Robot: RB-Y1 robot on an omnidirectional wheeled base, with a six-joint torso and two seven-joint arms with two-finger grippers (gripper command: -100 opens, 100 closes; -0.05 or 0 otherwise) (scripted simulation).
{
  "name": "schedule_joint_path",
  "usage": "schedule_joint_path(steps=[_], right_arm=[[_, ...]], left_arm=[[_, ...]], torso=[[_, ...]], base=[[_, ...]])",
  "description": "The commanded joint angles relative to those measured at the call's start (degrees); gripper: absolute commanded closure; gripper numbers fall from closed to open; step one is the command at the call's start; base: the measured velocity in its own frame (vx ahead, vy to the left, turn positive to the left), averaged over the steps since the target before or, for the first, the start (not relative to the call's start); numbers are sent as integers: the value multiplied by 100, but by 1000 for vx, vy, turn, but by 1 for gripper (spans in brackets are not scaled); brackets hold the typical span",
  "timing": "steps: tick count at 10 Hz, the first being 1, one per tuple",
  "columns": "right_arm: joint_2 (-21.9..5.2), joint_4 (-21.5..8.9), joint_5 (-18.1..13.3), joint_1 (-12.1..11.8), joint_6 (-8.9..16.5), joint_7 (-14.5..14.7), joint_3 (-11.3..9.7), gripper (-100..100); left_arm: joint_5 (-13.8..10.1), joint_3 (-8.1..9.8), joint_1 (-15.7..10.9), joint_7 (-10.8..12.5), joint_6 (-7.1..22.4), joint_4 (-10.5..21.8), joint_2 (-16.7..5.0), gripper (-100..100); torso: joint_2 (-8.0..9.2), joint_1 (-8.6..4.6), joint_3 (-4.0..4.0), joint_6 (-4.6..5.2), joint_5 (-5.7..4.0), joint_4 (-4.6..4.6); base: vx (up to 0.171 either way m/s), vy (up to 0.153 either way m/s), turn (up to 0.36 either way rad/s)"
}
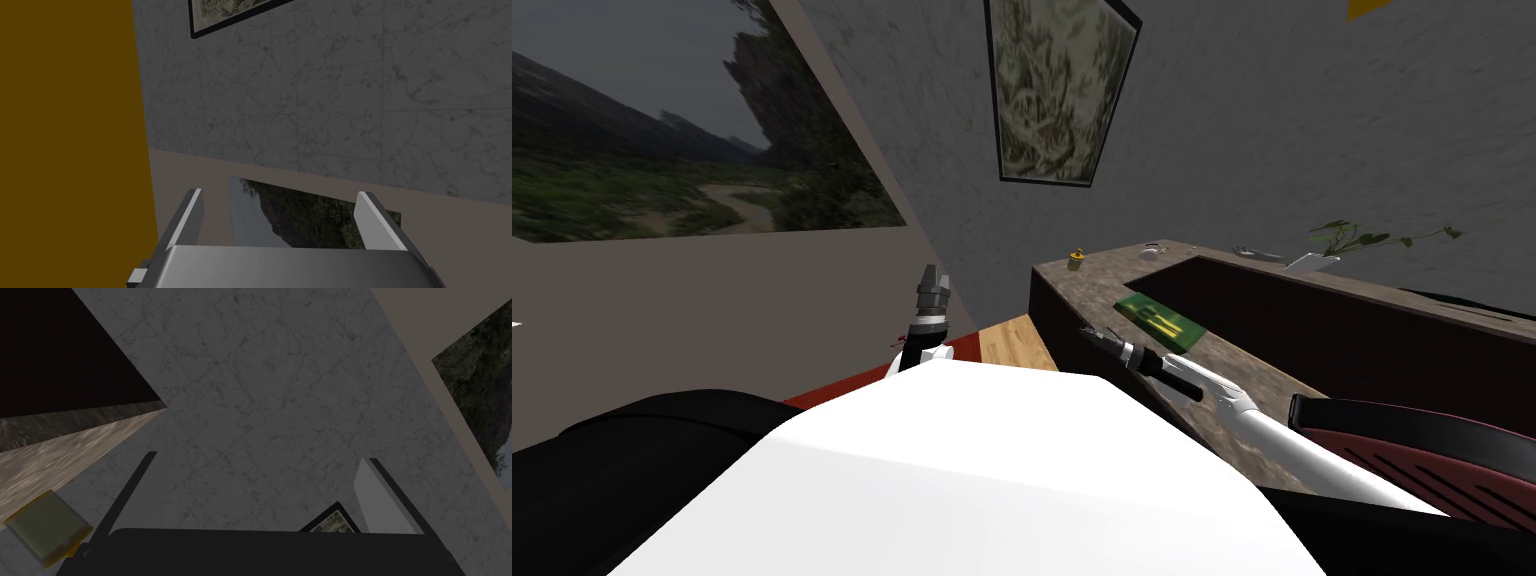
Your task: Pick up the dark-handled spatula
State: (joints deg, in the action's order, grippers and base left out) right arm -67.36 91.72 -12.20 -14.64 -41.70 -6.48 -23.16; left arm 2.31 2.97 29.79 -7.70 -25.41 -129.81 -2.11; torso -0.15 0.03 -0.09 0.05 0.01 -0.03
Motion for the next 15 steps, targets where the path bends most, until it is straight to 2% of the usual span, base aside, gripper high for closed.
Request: schedule_joint_path(steps=[1,2,3,4,5,6,7,8,9,10,11,12,14,15], right_arm=[[-286,-228,-56,81,18,47,-199,-100],[-452,-228,-56,81,18,47,-199,-100],[-618,-421,-109,130,27,120,-368,-100],[-779,-421,-109,130,27,120,-368,-100],[-969,-606,-160,179,38,196,-532,-100],[-1089,-606,-160,179,38,196,-532,-100],[-1301,-779,-211,227,51,275,-691,-100],[-1383,-779,-211,227,51,275,-691,-100],[-1559,-941,-260,270,67,356,-849,-100],[-1658,-941,-260,270,67,356,-849,-100],[-1867,-1089,-311,304,84,438,-1008,-100],[-1910,-1089,-311,304,84,438,-1008,-100],[-2306,-1340,-413,337,123,604,-1340,-100],[-2345,-1340,-413,337,123,604,-1340,-100]], left_arm=[[0,0,0,0,0,0,0,0],[0,0,0,0,0,0,0,0],[0,0,0,0,0,0,0,0],[0,0,0,0,0,0,0,0],[0,0,0,0,0,0,0,0],[0,0,0,0,0,0,0,0],[0,0,0,0,0,0,0,0],[0,0,0,0,0,0,0,0],[0,0,0,0,0,0,0,0],[0,0,0,0,0,0,0,0],[0,0,0,0,0,0,0,0],[0,0,0,0,0,0,0,0],[0,0,0,0,0,0,0,0],[0,0,0,0,0,0,0,0]], torso=[[0,0,0,0,0,0],[0,2,0,-1,0,0],[2,1,1,0,0,1],[1,0,1,0,0,0],[3,0,2,1,0,1],[1,1,1,0,0,0],[1,1,1,0,0,0],[-2,0,-1,0,0,0],[2,0,1,1,-1,0],[-1,1,0,0,0,0],[2,1,1,1,0,0],[3,-1,2,1,-1,1],[4,1,3,1,0,1],[-2,-1,-1,2,-2,0]], base=[[43,8,67],[36,6,40],[40,4,60],[35,1,34],[43,6,50],[42,4,23],[52,3,40],[38,-1,20],[50,2,27],[41,1,17],[39,-5,15],[32,-4,7],[50,0,5],[54,-1,-4]])
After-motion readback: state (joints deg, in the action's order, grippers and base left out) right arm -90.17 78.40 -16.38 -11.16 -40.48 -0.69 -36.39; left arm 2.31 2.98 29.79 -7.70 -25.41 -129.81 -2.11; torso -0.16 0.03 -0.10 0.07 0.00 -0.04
